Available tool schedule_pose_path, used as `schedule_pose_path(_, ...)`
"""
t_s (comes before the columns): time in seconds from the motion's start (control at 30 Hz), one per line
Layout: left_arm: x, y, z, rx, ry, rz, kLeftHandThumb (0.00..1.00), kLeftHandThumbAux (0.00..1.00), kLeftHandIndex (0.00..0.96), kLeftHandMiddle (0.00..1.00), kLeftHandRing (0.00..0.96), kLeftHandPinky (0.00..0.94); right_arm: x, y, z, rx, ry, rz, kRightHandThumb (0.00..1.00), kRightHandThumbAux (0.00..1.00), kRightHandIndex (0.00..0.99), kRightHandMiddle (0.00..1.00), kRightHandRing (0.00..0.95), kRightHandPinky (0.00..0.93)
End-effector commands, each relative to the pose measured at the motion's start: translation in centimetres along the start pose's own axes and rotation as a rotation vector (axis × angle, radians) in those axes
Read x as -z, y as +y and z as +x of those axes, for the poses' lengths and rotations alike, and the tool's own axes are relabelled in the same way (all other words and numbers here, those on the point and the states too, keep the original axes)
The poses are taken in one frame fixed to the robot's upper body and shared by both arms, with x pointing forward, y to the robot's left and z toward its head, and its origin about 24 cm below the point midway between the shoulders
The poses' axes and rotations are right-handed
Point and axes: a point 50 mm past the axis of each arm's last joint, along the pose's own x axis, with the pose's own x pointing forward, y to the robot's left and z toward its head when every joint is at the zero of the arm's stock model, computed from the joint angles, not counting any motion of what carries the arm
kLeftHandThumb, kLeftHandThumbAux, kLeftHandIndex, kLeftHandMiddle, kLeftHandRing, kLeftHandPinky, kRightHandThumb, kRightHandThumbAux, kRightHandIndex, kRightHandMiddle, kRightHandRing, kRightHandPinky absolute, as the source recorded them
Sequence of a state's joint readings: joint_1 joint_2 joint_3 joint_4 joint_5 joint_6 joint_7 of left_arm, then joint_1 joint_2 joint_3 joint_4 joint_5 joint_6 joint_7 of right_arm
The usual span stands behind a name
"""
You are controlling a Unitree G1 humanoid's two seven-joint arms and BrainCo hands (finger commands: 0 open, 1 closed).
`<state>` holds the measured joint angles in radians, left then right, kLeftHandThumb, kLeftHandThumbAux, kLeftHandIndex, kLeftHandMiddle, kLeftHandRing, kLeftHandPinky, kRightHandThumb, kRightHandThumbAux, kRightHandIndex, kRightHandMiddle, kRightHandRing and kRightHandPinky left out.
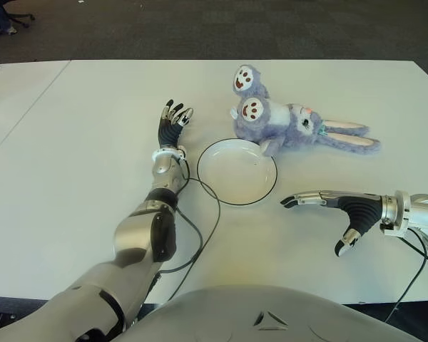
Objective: Put the doll into the plate.
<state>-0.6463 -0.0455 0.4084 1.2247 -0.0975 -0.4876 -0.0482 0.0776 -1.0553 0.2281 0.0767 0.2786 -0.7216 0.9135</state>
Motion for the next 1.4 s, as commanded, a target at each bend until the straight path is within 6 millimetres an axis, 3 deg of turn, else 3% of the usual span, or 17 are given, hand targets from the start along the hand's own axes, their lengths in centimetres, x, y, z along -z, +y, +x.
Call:
schedule_pose_path(0.03, 9.4, 2.5, -6.4, -0.123, 0.421, -0.039, 0.008, 0.684, 0.068, 0.181, 0.201, 0.217, 0.1, 0.1, 0.2, -0.018, 0.003, -0.005, 0.039, 0.461, 0.000, 0.000, 0.000, 0.000)
schedule_pose_path(0.23, 9.4, 2.5, -6.4, -0.113, 0.418, -0.023, 0.012, 0.691, 0.056, 0.183, 0.209, 0.237, 1.3, -0.9, 1.0, 0.007, -0.003, -0.022, 0.070, 0.500, 0.000, 0.000, 0.032, 0.000)
schedule_pose_path(0.37, 9.3, 2.5, -6.4, -0.112, 0.416, -0.030, 0.019, 0.700, 0.058, 0.183, 0.209, 0.232, 2.7, -3.3, 0.9, 0.086, 0.017, -0.048, 0.073, 0.494, 0.000, 0.000, 0.026, 0.000)
schedule_pose_path(0.47, 9.3, 2.6, -6.3, -0.112, 0.415, -0.034, 0.025, 0.707, 0.066, 0.191, 0.215, 0.240, 2.0, -7.6, -1.0, 0.250, 0.054, -0.165, 0.078, 0.472, 0.000, 0.000, 0.004, 0.000)
schedule_pose_path(0.57, 9.3, 2.6, -6.3, -0.112, 0.414, -0.034, 0.028, 0.708, 0.067, 0.193, 0.217, 0.241, 1.7, -9.2, -1.8, 0.313, 0.069, -0.204, 0.080, 0.467, 0.000, 0.000, 0.000, 0.000)
schedule_pose_path(0.67, 9.3, 2.6, -6.3, -0.110, 0.415, -0.026, 0.027, 0.706, 0.064, 0.186, 0.212, 0.240, 1.2, -12.3, -3.9, 0.531, 0.118, -0.252, 0.079, 0.443, 0.000, 0.000, 0.000, 0.000)
schedule_pose_path(0.8, 9.3, 2.7, -6.3, -0.109, 0.417, -0.026, 0.017, 0.707, 0.062, 0.180, 0.211, 0.236, 1.4, -14.5, -3.2, 0.812, 0.119, -0.337, 0.087, 0.426, 0.000, 0.000, 0.000, 0.017)
schedule_pose_path(1.03, 9.2, 2.7, -6.2, -0.104, 0.417, -0.006, 0.008, 0.708, 0.057, 0.174, 0.202, 0.223, 2.8, -15.1, -3.0, 1.151, 0.129, -0.367, 0.157, 0.432, 0.000, 0.019, 0.018, 0.054)
schedule_pose_path(1.07, 9.2, 2.7, -6.2, -0.106, 0.418, -0.003, 0.005, 0.723, 0.056, 0.174, 0.202, 0.226, 2.3, -15.5, -2.7, 1.233, 0.099, -0.388, 0.110, 0.464, 0.000, 0.004, 0.004, 0.013)
schedule_pose_path(1.1, 9.2, 2.7, -6.2, -0.109, 0.420, -0.003, 0.008, 0.719, 0.060, 0.177, 0.205, 0.230, 1.8, -15.9, -2.4, 1.316, 0.065, -0.410, 0.169, 0.429, 0.003, 0.039, 0.033, 0.060)
schedule_pose_path(1.17, 9.2, 2.7, -6.2, -0.114, 0.421, -0.008, 0.010, 0.720, 0.062, 0.181, 0.208, 0.226, 1.0, -16.5, -1.9, 1.428, 0.010, -0.445, 0.193, 0.413, 0.006, 0.056, 0.047, 0.078)
schedule_pose_path(1.4, 9.1, 2.8, -6.1, -0.115, 0.415, -0.009, 0.000, 0.703, 0.070, 0.187, 0.212, 0.231, 0.8, -17.0, -1.3, 1.564, -0.007, -0.473, 0.186, 0.391, 0.006, 0.008, 0.022, 0.007)
